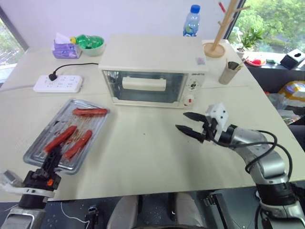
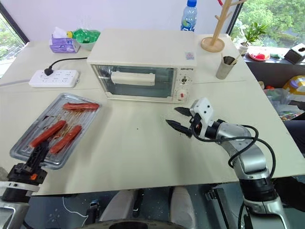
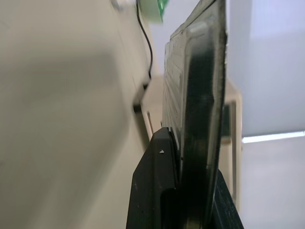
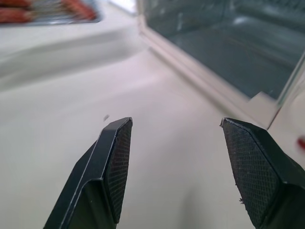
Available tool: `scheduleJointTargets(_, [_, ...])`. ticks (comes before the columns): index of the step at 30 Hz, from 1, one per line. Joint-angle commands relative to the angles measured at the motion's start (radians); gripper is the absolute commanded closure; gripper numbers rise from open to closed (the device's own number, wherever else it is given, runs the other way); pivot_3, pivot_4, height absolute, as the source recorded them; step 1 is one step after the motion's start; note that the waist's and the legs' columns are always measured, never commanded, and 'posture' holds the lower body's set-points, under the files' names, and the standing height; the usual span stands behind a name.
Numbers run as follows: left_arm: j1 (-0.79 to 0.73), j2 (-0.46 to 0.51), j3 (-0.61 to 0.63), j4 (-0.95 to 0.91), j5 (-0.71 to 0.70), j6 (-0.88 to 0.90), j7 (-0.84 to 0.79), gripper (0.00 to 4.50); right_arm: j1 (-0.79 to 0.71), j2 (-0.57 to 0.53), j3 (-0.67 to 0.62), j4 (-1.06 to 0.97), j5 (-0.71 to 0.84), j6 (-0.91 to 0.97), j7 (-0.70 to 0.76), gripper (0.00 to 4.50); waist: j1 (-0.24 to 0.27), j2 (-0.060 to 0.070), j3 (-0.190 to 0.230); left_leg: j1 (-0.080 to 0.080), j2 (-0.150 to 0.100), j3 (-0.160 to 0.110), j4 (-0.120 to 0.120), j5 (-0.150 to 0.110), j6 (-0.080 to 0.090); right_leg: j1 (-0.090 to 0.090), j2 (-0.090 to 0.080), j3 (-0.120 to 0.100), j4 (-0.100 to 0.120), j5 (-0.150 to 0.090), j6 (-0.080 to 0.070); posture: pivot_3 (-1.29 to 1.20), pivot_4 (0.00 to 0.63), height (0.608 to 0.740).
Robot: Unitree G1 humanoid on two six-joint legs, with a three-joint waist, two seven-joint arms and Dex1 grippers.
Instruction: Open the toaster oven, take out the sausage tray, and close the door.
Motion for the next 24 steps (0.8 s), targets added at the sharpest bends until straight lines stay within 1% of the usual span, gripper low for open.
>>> scheduleJointTargets(1, [0.004,0.052,-0.01,-0.002,-0.019,0.054,-0.017,4.5,0.039,-0.05,-0.023,-0.063,0.005,-0.067,0.068,1.47,0.0,0.0,0.0,0.0,0.001,0.0,0.0,0.0,0.0,0.0,0.0,0.0,0.0,0.0,0.0,0.0,0.15,0.739])
scheduleJointTargets(2, [0.004,0.062,-0.011,0.002,-0.019,0.064,-0.019,4.5,0.049,-0.061,-0.024,-0.066,0.007,-0.075,0.079,1.47,0.001,0.0,0.0,0.001,0.001,0.0,0.0,0.0,0.0,0.001,0.0,0.0,0.0,0.0,0.0,0.0,0.15,0.739])
scheduleJointTargets(5, [0.026,0.153,-0.02,0.03,-0.019,0.161,-0.077,4.5,0.088,-0.129,-0.063,-0.07,0.037,-0.071,0.142,0.72,0.001,0.0,0.0,0.001,0.002,0.0,0.0,0.0,0.0,0.001,0.0,0.0,0.0,0.0,0.0,0.0,0.15,0.739])
scheduleJointTargets(6, [0.026,0.186,-0.027,0.042,-0.019,0.188,-0.092,4.5,0.095,-0.147,-0.075,-0.069,0.044,-0.073,0.16,0.27,0.001,0.0,0.0,0.0,0.002,0.0,0.0,0.0,0.0,0.0,0.0,-0.001,0.0,0.0,0.0,0.0,0.15,0.739])
scheduleJointTargets(7, [0.018,0.207,-0.035,0.053,-0.019,0.203,-0.099,4.5,0.098,-0.158,-0.082,-0.068,0.048,-0.077,0.169,0.05,0.002,0.0,0.0,0.0,0.002,0.0,-0.001,0.0,0.0,0.0,0.0,-0.001,0.0,0.0,0.0,0.0,0.15,0.739])
scheduleJointTargets(10, [-0.059,0.237,-0.068,0.09,-0.019,0.224,-0.102,4.5,0.104,-0.186,-0.084,-0.07,0.045,-0.084,0.192,0.05,0.002,0.001,0.0,0.0,0.002,0.0,-0.001,0.0,0.0,0.0,0.0,-0.001,0.0,0.0,0.0,0.0,0.15,0.739])
scheduleJointTargets(13, [-0.159,0.254,-0.135,0.139,-0.019,0.264,-0.09,4.5,0.145,-0.224,-0.089,-0.109,0.053,-0.088,0.237,0.05,0.007,0.0,0.0,0.0,0.002,0.0,0.0,0.0,0.0,0.001,0.0,-0.002,0.0,0.0,0.0,0.0,0.15,0.739])
scheduleJointTargets(16, [-0.218,0.282,-0.205,0.186,-0.019,0.325,-0.104,4.5,0.197,-0.251,-0.112,-0.148,0.063,-0.083,0.255,0.05,0.004,0.001,0.0,0.0,0.002,0.0,0.0,0.0,0.0,0.001,0.0,-0.002,0.0,0.0,0.0,0.0,0.15,0.739])
scheduleJointTargets(20, [-0.276,0.358,-0.293,0.277,-0.019,0.429,-0.166,4.5,0.274,-0.272,-0.173,-0.171,0.062,-0.077,0.247,0.05,0.001,0.001,0.0,0.0,0.002,0.001,-0.002,0.0,0.0,-0.001,0.0,-0.001,0.0,0.0,0.0,0.0,0.15,0.739])
scheduleJointTargets(24, [-0.362,0.426,-0.361,0.392,-0.019,0.493,-0.208,4.5,0.341,-0.286,-0.24,-0.204,0.072,-0.062,0.236,0.05,0.003,0.002,0.0,0.0,0.002,0.0,-0.001,0.0,-0.001,-0.001,0.0,-0.002,0.001,0.0,0.0,0.0,0.15,0.739])
